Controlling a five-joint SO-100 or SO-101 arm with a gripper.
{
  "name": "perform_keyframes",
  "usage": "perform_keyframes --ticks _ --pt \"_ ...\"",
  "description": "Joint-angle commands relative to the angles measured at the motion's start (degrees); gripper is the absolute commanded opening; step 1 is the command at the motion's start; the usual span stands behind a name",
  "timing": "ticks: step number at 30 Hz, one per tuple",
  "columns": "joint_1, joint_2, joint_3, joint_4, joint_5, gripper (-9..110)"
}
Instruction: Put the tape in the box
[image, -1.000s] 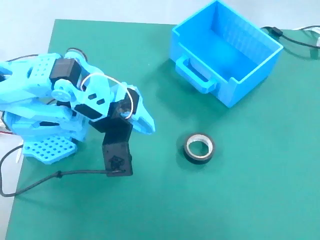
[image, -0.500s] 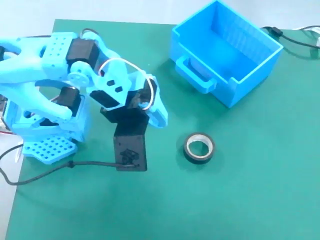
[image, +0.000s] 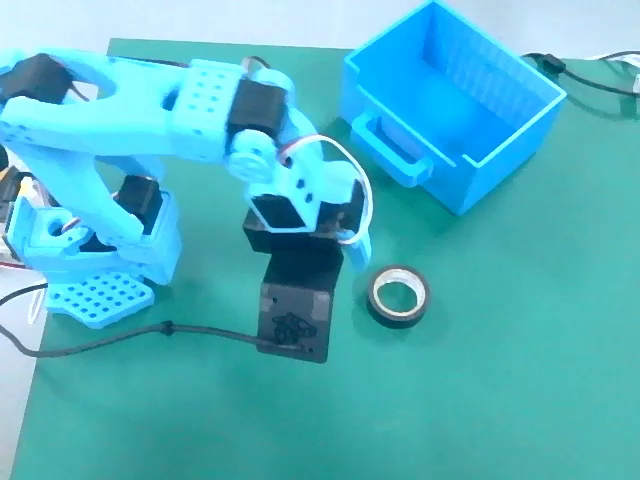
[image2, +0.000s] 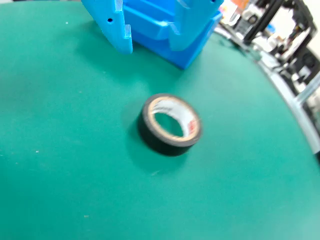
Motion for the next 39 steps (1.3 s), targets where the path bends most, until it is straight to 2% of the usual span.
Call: perform_keyframes --ticks 1,15,39 --pt "0.7 -4.04 -6.86 0.79 -1.05 13" --pt "-1.41 -18.72 -13.27 2.55 -1.14 19" --pt "-5.01 -30.76 -13.27 -6.33 -1.49 22"
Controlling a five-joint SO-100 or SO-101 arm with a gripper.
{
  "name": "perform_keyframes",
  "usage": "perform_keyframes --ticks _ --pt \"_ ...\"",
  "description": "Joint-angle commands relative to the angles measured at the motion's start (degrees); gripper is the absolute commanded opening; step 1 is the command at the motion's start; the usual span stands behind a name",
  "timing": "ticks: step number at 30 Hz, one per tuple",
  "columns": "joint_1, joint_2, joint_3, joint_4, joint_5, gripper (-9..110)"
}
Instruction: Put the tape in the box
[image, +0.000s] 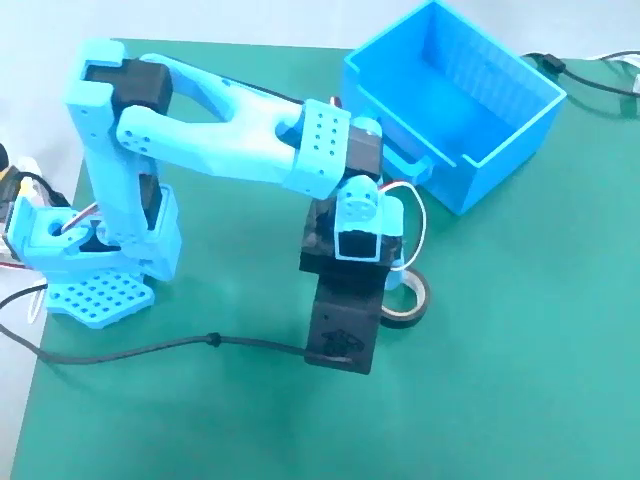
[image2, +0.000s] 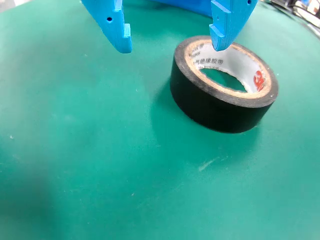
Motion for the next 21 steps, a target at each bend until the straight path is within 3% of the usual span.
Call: perform_keyframes --ticks 1,21 --pt "0.7 -1.14 -4.48 -1.05 -1.05 22" --pt "1.41 -4.57 -4.48 -3.08 -3.25 21"
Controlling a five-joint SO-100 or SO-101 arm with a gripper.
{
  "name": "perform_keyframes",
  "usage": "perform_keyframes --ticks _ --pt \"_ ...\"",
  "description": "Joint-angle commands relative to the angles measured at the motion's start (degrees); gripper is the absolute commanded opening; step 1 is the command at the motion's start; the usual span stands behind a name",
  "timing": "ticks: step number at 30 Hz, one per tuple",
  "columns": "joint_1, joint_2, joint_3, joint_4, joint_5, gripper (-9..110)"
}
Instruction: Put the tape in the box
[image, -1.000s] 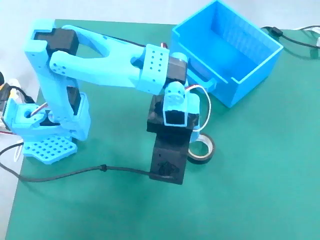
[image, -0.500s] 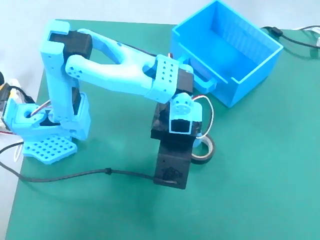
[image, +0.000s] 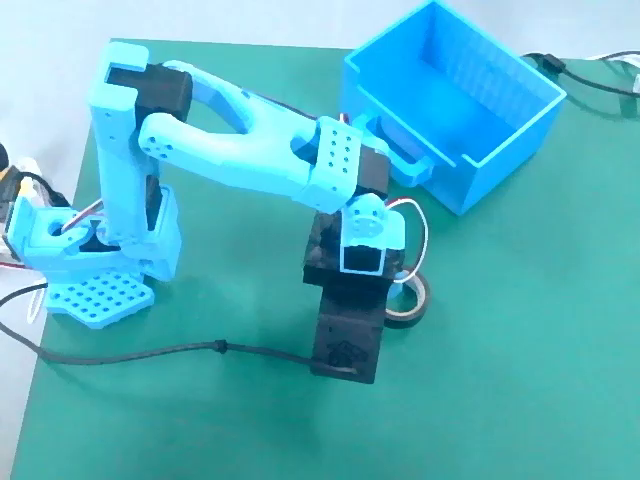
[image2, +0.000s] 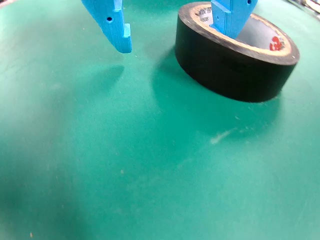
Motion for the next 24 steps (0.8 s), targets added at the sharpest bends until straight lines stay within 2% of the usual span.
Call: perform_keyframes --ticks 1,9,15,24 --pt "0.97 0.62 -4.48 0.26 -1.41 21" --pt "0.62 -0.88 -4.48 0.0 -1.93 20" --pt "0.62 -1.76 -4.48 0.0 -2.37 0" --pt "0.62 -1.93 -4.48 0.0 -2.81 0"
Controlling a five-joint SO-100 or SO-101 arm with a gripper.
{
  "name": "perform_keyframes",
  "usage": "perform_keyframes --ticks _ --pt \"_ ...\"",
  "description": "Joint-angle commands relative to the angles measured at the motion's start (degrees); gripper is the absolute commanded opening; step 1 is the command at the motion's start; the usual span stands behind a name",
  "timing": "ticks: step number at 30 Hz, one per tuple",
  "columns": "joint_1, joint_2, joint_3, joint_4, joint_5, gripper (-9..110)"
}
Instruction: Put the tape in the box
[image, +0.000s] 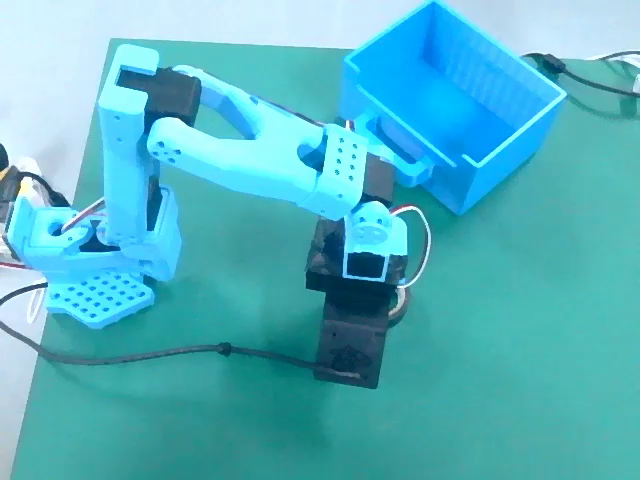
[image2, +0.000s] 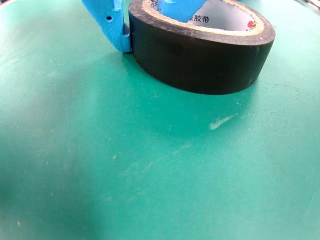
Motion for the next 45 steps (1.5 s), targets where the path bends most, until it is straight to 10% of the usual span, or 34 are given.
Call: perform_keyframes --ticks 1,21,45 --pt "0.26 0.79 -2.99 0.18 -1.05 0" --pt "1.49 14.85 -3.52 2.99 -1.05 0" --pt "-16.0 16.96 -42.28 17.14 0.44 0"
